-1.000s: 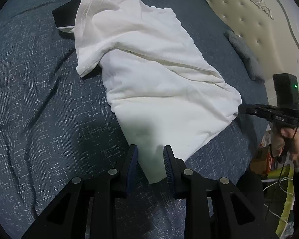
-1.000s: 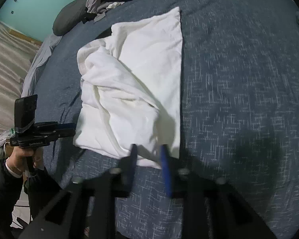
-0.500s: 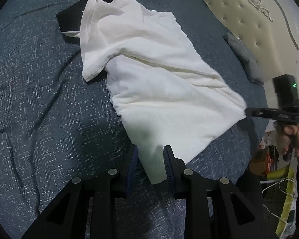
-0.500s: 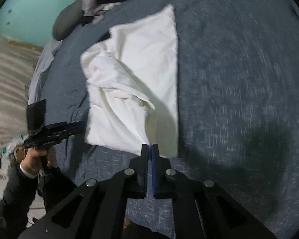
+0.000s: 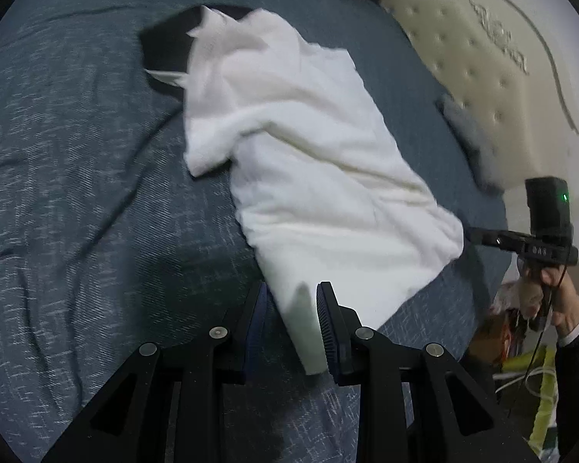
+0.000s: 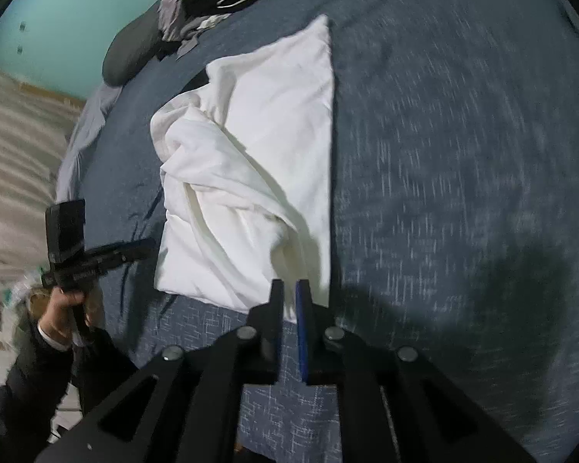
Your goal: Fold clothes
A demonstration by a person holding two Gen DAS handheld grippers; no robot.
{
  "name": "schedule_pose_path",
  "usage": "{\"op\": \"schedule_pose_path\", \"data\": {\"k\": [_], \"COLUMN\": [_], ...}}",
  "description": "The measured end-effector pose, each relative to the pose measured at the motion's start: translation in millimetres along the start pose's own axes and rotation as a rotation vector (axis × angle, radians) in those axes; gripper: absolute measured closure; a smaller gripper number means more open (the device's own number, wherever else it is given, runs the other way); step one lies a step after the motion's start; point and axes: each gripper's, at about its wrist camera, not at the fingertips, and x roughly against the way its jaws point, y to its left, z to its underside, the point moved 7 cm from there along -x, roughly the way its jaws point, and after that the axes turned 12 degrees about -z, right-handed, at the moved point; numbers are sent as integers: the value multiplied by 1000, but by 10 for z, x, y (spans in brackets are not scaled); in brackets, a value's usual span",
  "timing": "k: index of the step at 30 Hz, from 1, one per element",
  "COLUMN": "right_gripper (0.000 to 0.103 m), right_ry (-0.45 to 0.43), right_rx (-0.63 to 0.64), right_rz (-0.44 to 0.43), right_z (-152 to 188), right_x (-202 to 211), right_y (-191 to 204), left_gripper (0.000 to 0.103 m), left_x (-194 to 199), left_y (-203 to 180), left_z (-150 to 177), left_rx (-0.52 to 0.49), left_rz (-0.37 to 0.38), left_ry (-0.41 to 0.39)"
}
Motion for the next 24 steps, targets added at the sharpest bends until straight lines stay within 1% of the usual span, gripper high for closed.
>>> {"op": "schedule_pose_path", "data": {"k": [2,4,5,6,11,14,18,20,24], "right_gripper": [74,67,67,66,66,66,66,66,66], "right_ry": [15,9,9,15,71,92,104,117,160], "right_rx": [64,125,154,194,391,513,658,701,779], "right_rz": [39,54,58,73,188,250,300,306,326], "right_z": [-60,-143,-191,-238,-447,-580,-696,-741,-790], "right_x": [12,1,-26,-85,-535,-818,-1089,-1200,-1436], "right_y": [105,254,330,413,766,951,1127,1204,1349], "left_gripper": [73,70,66,65,64,61,59,59,59], "left_x": [27,55,69,83,155,198,224,238,255], "left_y": [85,170,212,255,469,599,758,842,921], "left_z": [-13,-25,-31,-38,-69,-87,-102,-99,-110], "left_rx": [18,36,45,54,99,126,148,151,178], "left_rz": [-1,-3,-3,-4,-8,-10,-17,-23,-3], "left_ry": [-19,-38,-48,-57,-105,-133,-157,-159,-170]}}
